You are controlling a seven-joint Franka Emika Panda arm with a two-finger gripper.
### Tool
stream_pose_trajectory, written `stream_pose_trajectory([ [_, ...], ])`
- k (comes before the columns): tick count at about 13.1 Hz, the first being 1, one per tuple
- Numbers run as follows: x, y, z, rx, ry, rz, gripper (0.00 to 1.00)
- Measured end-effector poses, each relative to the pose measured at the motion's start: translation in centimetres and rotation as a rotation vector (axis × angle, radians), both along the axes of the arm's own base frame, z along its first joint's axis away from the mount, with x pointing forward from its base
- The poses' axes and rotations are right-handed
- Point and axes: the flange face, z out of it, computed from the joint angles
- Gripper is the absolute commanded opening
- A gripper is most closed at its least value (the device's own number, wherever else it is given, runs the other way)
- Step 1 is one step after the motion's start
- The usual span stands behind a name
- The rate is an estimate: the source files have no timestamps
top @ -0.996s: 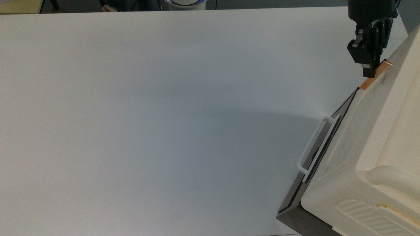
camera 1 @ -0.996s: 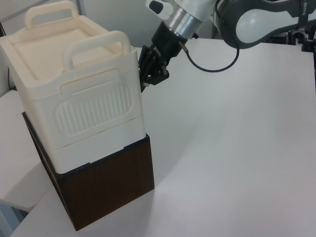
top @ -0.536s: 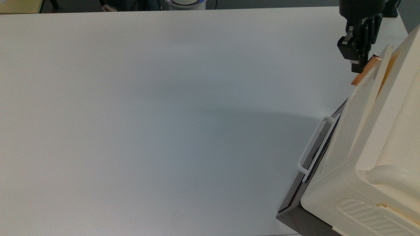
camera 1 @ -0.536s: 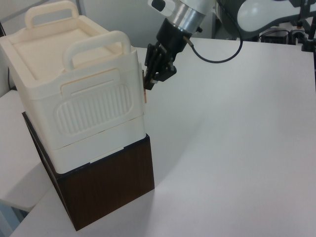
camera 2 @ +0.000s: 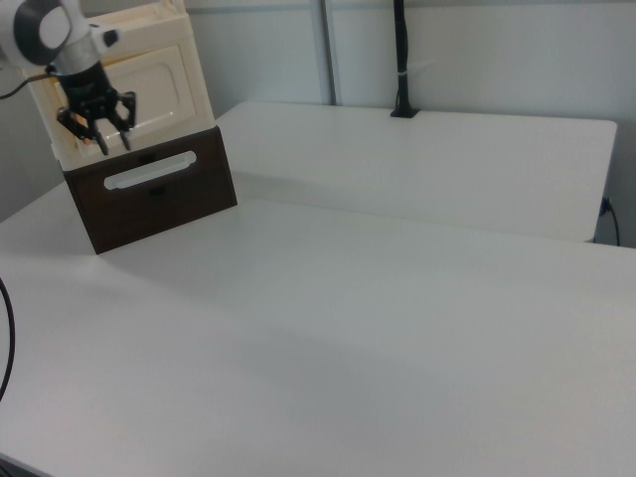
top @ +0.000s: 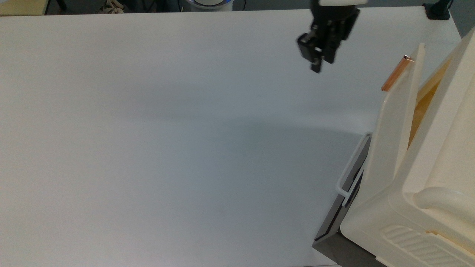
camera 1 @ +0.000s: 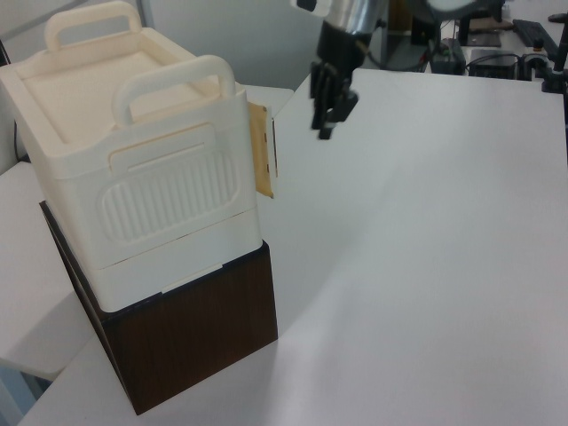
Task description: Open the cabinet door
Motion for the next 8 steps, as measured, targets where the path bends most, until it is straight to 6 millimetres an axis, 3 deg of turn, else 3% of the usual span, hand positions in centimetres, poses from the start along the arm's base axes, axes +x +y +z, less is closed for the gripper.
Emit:
stream_pose_trajectory([
  [1,-0.2,-3.3,0.7,-0.019,0.047,-0.039,0.81],
  [2,-0.5,-8.4,2.0,-0.035,0.093,-0.102,0.91],
  [3,-0.9,-11.5,2.9,-0.050,0.112,-0.135,1.00],
  [5,-1.8,-16.0,4.0,-0.084,0.131,-0.186,1.00],
  [8,-2.4,-15.9,3.6,-0.089,0.169,-0.197,1.00],
])
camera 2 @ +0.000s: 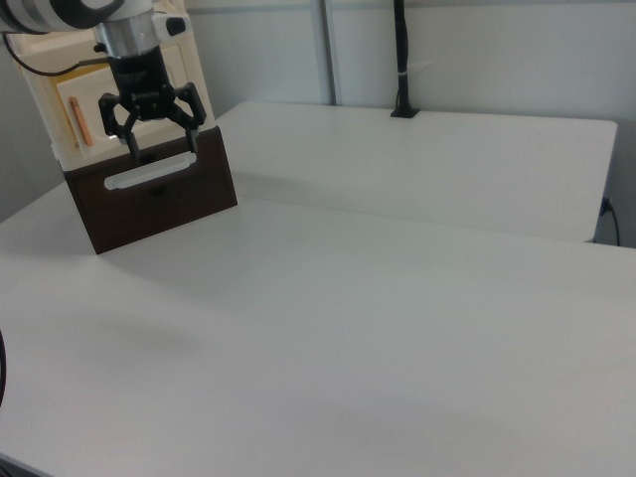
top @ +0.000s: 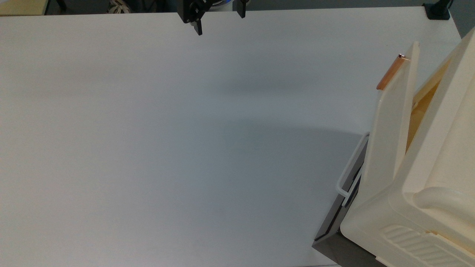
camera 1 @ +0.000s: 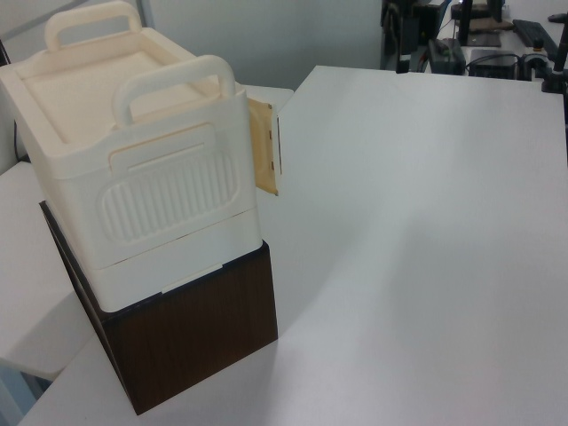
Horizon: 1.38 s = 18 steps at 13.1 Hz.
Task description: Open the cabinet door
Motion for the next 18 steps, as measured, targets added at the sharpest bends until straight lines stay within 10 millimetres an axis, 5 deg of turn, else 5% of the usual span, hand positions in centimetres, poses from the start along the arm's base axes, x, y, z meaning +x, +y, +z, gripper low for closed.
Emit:
stream_pose_trajectory([
  [2,-0.5,4.3,0.7,0.062,-0.030,-0.068,1.00],
  [7,-2.7,21.3,4.9,0.357,-0.315,-0.197,1.00],
  [10,-2.5,26.3,3.9,0.361,-0.417,-0.254,1.00],
  [12,-2.2,30.4,1.3,0.345,-0.437,-0.281,1.00],
  [15,0.4,31.3,-1.9,0.339,-0.488,-0.322,1.00],
  [18,2.2,29.6,-1.9,0.318,-0.562,-0.360,1.00],
])
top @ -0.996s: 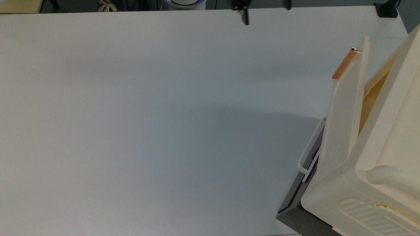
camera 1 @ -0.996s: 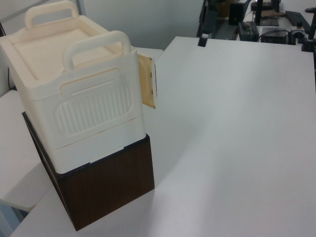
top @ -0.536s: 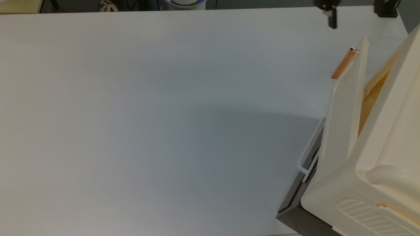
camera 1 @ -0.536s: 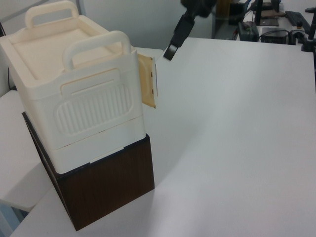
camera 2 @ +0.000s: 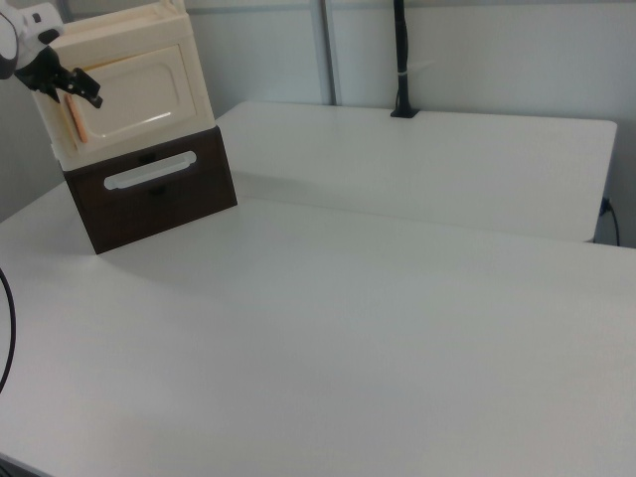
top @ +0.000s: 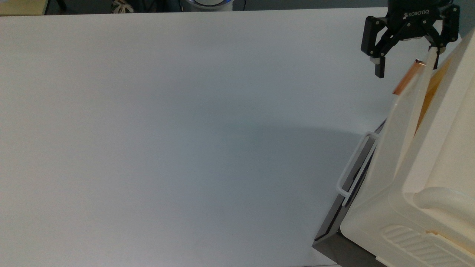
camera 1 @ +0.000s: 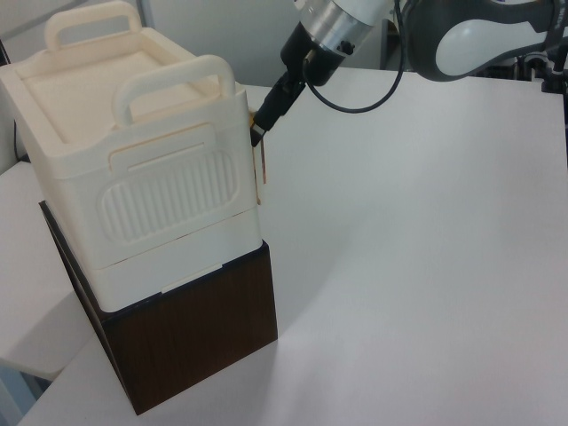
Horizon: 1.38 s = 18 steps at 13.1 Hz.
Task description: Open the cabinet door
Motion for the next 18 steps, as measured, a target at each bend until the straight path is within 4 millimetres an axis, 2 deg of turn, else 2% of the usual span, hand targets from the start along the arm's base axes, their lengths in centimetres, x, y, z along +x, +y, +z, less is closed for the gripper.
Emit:
stream_pose_trajectory([
  [2,1.7,-3.0,0.4,-0.027,-0.023,-0.057,1.00],
  [5,2.9,-6.2,1.1,-0.078,-0.050,-0.109,1.00],
  [8,3.2,-9.7,1.5,-0.151,0.017,-0.141,1.00],
  [11,2.4,-13.0,2.4,-0.244,0.122,-0.131,1.00],
  [13,2.4,-16.2,3.3,-0.288,0.154,-0.143,1.00],
  [15,3.2,-21.1,4.3,-0.326,0.158,-0.180,1.00],
  [18,3.5,-24.8,5.4,-0.361,0.152,-0.186,1.00],
])
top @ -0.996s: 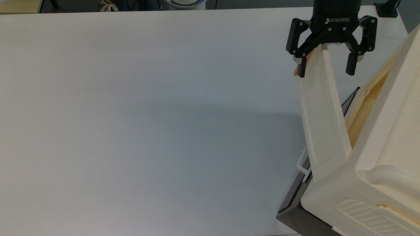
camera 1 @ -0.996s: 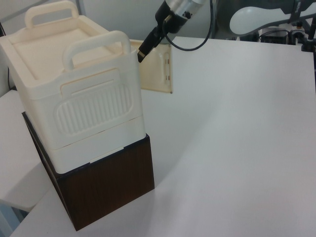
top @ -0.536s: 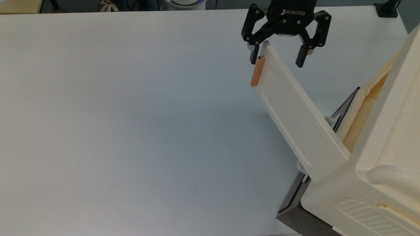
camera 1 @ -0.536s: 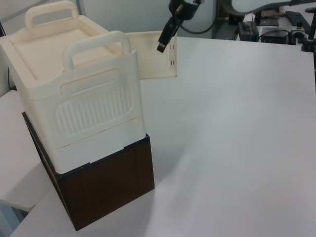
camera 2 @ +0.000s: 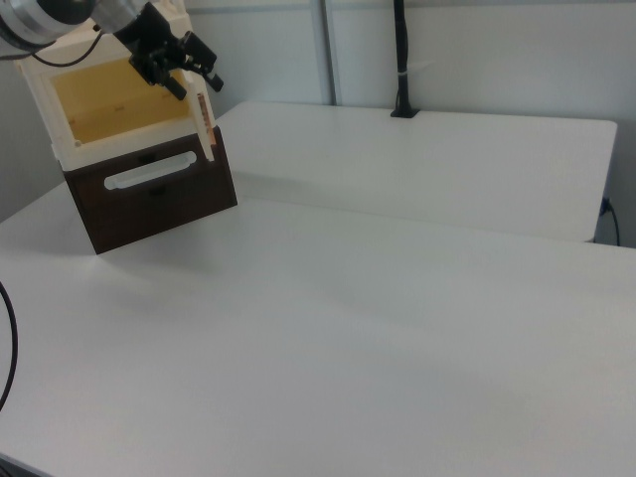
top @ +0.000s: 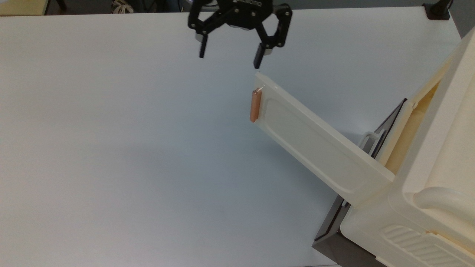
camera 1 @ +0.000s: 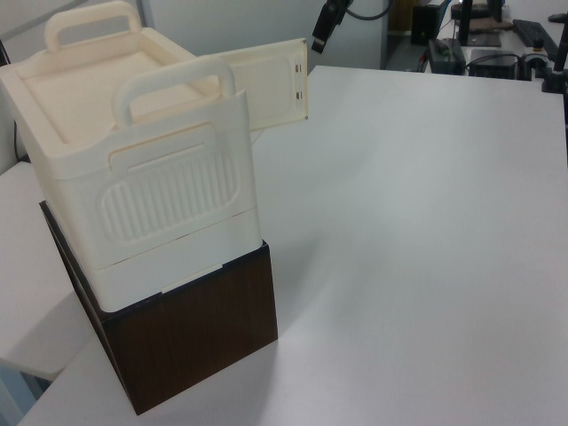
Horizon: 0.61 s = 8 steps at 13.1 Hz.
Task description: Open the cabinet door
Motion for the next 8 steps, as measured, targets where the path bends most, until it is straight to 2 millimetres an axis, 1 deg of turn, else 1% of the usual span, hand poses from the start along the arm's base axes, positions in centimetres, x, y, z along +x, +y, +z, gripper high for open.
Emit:
stream_pose_trajectory([
  [1,-0.4,-0.9,1.2,0.006,-0.013,0.002,1.00],
  [2,-1.3,-2.0,2.8,0.028,-0.023,0.000,1.00],
  [3,-2.5,-3.1,4.4,0.057,-0.016,-0.002,1.00],
  [5,-5.8,-5.8,7.3,0.123,0.039,-0.012,1.00],
  [6,-7.5,-7.0,8.0,0.144,0.083,-0.004,1.00],
  [7,-9.2,-7.9,8.2,0.159,0.142,0.009,1.00],
  [8,-10.5,-8.4,7.7,0.169,0.205,0.023,1.00],
])
